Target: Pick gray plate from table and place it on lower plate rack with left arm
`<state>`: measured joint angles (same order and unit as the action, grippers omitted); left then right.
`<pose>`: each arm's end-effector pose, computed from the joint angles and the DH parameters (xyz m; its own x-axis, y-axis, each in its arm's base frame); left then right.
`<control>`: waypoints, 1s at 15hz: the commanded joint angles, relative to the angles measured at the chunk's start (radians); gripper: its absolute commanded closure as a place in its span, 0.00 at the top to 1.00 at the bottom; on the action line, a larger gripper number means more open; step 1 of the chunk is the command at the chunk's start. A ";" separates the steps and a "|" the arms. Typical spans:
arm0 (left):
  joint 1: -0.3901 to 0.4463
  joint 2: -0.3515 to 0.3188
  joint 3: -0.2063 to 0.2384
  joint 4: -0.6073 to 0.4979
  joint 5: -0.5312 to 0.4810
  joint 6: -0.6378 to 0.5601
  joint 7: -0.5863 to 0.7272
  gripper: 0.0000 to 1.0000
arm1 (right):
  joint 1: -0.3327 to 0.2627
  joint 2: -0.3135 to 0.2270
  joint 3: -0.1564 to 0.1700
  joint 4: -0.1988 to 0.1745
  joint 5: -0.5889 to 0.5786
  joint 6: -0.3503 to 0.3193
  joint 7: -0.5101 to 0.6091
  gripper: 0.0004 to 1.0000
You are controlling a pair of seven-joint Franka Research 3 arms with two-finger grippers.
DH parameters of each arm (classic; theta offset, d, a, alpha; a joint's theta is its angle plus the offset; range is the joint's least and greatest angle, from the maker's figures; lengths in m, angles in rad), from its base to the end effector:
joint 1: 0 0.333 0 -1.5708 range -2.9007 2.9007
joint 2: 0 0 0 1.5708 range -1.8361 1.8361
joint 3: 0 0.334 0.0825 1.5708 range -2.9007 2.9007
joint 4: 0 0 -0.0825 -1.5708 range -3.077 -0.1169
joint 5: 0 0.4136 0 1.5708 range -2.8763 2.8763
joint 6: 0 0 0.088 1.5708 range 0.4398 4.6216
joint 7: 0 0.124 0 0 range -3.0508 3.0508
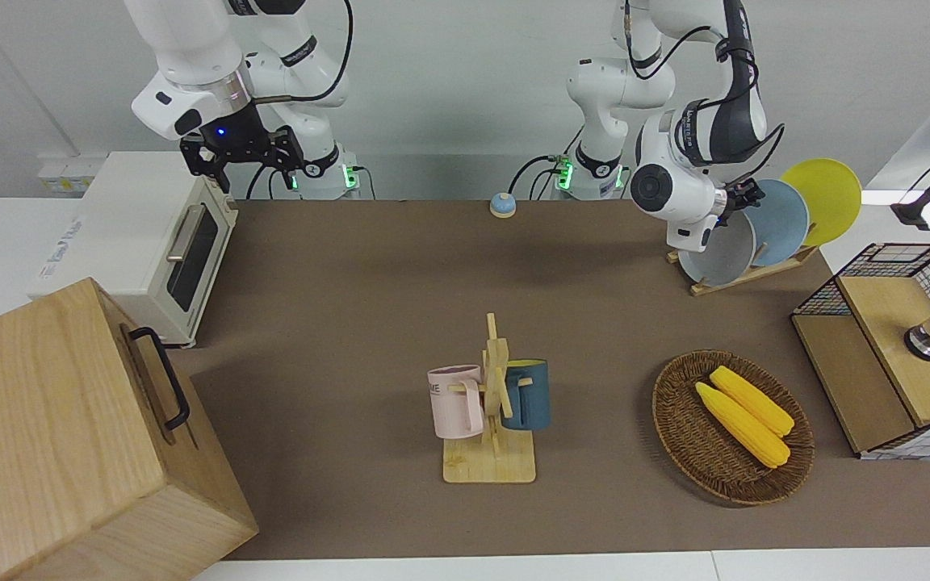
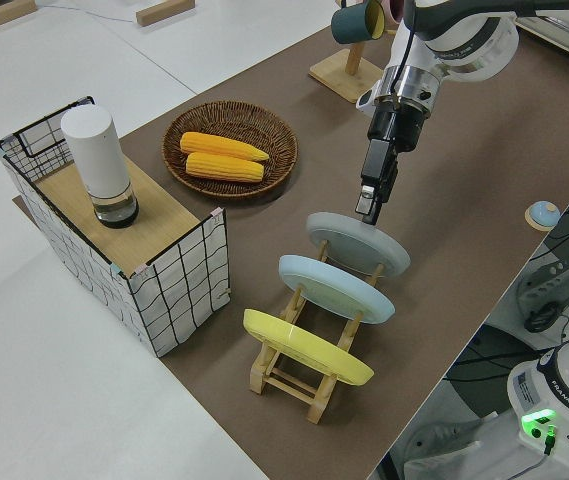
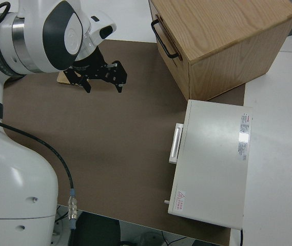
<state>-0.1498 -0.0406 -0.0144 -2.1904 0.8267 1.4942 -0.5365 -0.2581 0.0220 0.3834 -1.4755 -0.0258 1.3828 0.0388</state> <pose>0.4866 0.0166 0.3961 0.9511 0.2425 -0.1912 -0.0252 -0.5562 -0.8306 0.5653 0.0650 0.6453 0.9903 0.0816 -0.1121 0.0846 -0.9962 0.0219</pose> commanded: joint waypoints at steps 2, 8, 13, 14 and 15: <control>0.001 -0.005 0.005 0.004 -0.011 0.009 0.007 0.99 | -0.024 -0.002 0.022 0.008 -0.006 -0.013 0.012 0.98; 0.004 -0.021 0.007 0.110 -0.183 0.014 0.186 0.99 | -0.024 -0.004 0.020 0.008 -0.006 -0.011 0.012 0.98; 0.047 -0.024 0.011 0.302 -0.544 0.008 0.412 0.99 | -0.024 -0.002 0.022 0.008 -0.006 -0.011 0.012 0.98; 0.065 -0.024 0.013 0.313 -0.598 0.009 0.433 0.99 | -0.024 -0.002 0.022 0.008 -0.006 -0.011 0.012 0.98; 0.085 -0.025 0.011 0.329 -0.647 0.009 0.456 0.99 | -0.024 -0.002 0.022 0.008 -0.006 -0.011 0.012 0.98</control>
<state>-0.1109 -0.0674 -0.0072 -1.9081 0.2980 1.5001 -0.1565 -0.2581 0.0220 0.3834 -1.4755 -0.0258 1.3828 0.0388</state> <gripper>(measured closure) 0.009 0.013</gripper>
